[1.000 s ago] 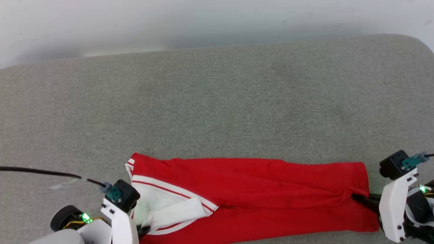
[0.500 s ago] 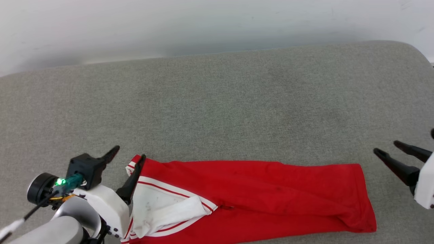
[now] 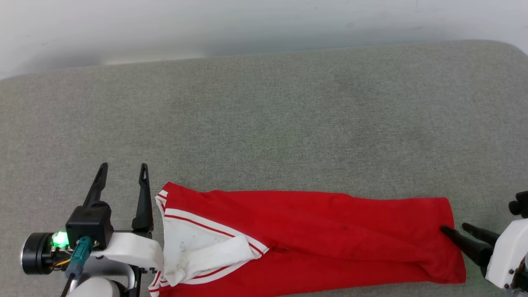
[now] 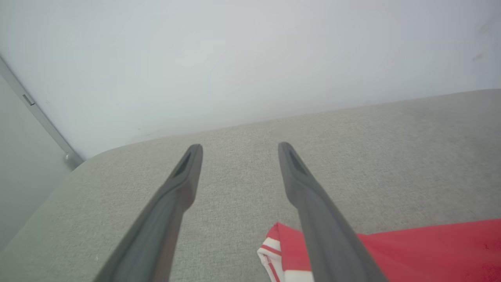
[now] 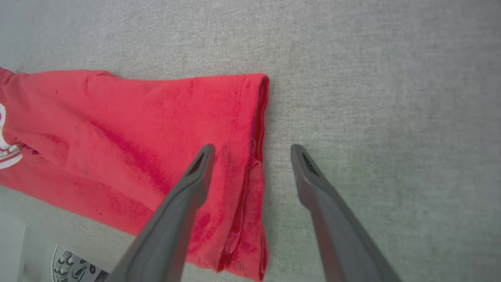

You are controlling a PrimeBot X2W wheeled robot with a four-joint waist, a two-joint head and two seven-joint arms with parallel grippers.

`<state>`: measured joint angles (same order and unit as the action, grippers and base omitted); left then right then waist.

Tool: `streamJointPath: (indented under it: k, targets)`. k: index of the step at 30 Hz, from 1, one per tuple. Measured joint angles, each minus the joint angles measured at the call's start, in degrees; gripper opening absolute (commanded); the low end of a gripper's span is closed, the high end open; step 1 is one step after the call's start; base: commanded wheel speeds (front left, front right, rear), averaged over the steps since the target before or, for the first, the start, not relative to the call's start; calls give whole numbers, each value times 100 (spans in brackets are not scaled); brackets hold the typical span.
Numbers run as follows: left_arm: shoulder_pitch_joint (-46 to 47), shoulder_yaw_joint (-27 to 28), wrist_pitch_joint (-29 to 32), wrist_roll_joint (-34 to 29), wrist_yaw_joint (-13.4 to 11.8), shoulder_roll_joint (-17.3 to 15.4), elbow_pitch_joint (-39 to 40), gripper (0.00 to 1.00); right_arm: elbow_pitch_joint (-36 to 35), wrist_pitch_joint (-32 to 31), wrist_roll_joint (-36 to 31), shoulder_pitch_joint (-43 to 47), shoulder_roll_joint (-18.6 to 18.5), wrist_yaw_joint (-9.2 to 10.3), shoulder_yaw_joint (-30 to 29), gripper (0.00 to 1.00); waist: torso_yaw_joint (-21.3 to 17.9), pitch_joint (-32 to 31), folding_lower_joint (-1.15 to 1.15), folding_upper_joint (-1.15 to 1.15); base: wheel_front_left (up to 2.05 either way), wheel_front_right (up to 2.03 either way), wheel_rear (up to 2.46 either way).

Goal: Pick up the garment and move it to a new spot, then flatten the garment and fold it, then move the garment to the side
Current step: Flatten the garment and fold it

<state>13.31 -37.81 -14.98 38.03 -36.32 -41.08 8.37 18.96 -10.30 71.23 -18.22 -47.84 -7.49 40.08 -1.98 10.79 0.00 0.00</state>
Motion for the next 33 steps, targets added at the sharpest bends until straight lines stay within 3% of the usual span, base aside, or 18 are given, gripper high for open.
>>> streamJointPath:
  k: [10,16,17,18,19,26,33]
  targets:
    - [-1078,1456,-1,-1425,320,1304,46,100,199,-372,194,88,439,0,146,100,120,99,0,0,0,0,0]
    - [-1518,1986,-1,-2214,698,1944,66,100,353,-474,199,34,558,9,235,100,189,88,-1,0,0,0,0]
    - [-1558,2062,-1,-2319,764,2033,47,100,380,-478,187,16,569,9,241,49,195,82,-1,0,0,0,0]
    - [-1594,2150,-1,-2417,815,2127,41,100,412,-468,164,-12,577,8,260,8,199,74,0,0,0,0,0]
    - [-1635,2226,-1,-2517,861,2204,35,100,436,-458,127,-32,581,8,274,0,202,63,0,0,0,0,0]
    - [-1941,2602,-8,-3036,1189,2644,-12,100,420,-417,68,-127,450,-4,275,0,182,-78,0,0,0,0,0]
    - [-2148,2808,-8,-3286,1394,2917,-49,100,538,-471,-26,-174,-143,-4,66,0,162,-223,0,0,0,0,0]
